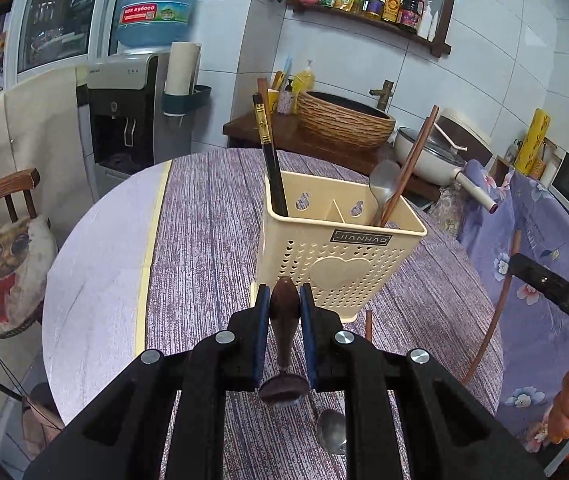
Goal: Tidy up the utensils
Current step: 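Lift the brown chopstick and wooden-handled spoon and carry them above the holder, then lower both utensils into the holder and open both tools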
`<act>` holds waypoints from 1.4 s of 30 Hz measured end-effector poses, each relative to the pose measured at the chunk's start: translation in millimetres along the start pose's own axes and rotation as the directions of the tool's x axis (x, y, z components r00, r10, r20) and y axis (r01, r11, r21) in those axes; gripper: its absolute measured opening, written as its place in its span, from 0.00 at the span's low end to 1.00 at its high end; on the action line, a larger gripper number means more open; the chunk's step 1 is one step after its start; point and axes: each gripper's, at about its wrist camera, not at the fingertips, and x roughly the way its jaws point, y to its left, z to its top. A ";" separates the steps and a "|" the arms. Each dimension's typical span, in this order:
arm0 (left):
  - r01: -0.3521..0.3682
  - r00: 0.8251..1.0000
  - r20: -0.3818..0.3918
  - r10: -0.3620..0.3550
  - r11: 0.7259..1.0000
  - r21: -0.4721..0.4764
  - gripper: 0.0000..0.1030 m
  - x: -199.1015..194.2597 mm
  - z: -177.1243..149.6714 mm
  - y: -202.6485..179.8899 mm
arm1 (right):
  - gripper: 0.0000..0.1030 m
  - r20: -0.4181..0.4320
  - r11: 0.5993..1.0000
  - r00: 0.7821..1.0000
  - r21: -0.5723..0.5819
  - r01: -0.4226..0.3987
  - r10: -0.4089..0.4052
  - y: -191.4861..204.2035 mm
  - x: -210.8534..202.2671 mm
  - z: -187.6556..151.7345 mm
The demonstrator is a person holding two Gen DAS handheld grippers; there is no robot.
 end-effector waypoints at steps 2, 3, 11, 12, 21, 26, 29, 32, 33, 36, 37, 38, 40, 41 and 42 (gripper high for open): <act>-0.002 1.000 0.003 0.002 1.000 -0.001 0.15 -0.8 1.0 -1.0 | 0.08 0.003 1.000 1.000 -0.006 -0.012 0.012 1.2 -7.5 1.0; -0.001 1.000 0.004 0.001 1.000 -0.001 0.15 -1.7 0.5 -0.3 | 0.08 0.003 1.000 1.000 -0.008 -0.019 0.019 1.6 -10.9 1.4; 0.018 1.000 0.017 -0.018 1.000 -0.005 0.15 -13.0 5.9 1.6 | 0.08 0.012 0.999 0.999 -0.027 -0.047 0.047 0.9 -21.9 6.2; 0.023 1.000 0.017 -0.023 1.000 -0.008 0.15 -14.2 7.0 2.0 | 0.08 0.014 0.998 0.999 -0.030 -0.048 0.049 1.8 -23.9 7.0; 0.080 0.995 0.053 -0.079 0.996 -0.025 0.15 -37.1 36.4 5.4 | 0.07 0.061 0.993 0.994 -0.080 -0.081 0.086 20.2 -48.1 35.7; 0.091 0.987 0.133 -0.090 0.996 -0.003 0.15 -62.3 69.1 -5.2 | 0.07 0.101 0.987 0.989 -0.125 -0.097 0.110 41.7 -64.1 70.6; 0.090 0.980 0.179 -0.087 0.996 -0.008 0.15 -72.9 92.4 -9.8 | 0.07 0.141 0.985 0.983 -0.144 -0.100 0.120 54.7 -72.7 95.2; 0.077 0.976 0.208 -0.070 0.997 -0.023 0.15 -73.3 115.7 -12.9 | 0.07 0.179 0.985 0.975 -0.135 -0.104 0.128 64.2 -77.1 123.4; 0.071 0.974 0.215 -0.063 0.997 -0.029 0.15 -71.5 122.6 -14.1 | 0.07 0.201 0.987 0.972 -0.129 -0.099 0.124 67.6 -77.9 133.9; 0.050 0.970 0.240 -0.038 0.998 -0.044 0.15 -64.1 138.5 -16.9 | 0.07 0.241 0.990 0.964 -0.112 -0.091 0.116 74.7 -76.0 156.8; 0.042 0.969 0.247 -0.031 0.998 -0.041 0.15 -60.8 141.2 -18.7 | 0.07 0.253 0.990 0.962 -0.113 -0.081 0.108 77.2 -73.2 161.5; 0.031 0.967 0.254 -0.020 0.999 -0.038 0.15 -56.1 142.4 -20.4 | 0.07 0.266 0.991 0.960 -0.118 -0.059 0.088 79.9 -68.3 165.5; 0.013 0.968 0.250 -0.004 0.999 -0.035 0.15 -43.1 139.9 -22.5 | 0.07 0.265 0.992 0.962 -0.121 -0.030 0.061 81.5 -54.2 166.6; 0.008 0.969 0.246 0.000 0.999 -0.031 0.15 -37.6 137.1 -22.8 | 0.07 0.252 0.993 0.966 -0.118 -0.027 0.056 80.8 -45.8 165.2; 0.001 0.972 0.234 0.004 1.000 -0.023 0.15 -28.5 131.9 -24.3 | 0.07 0.233 0.993 0.971 -0.112 -0.023 0.048 79.6 -34.3 161.6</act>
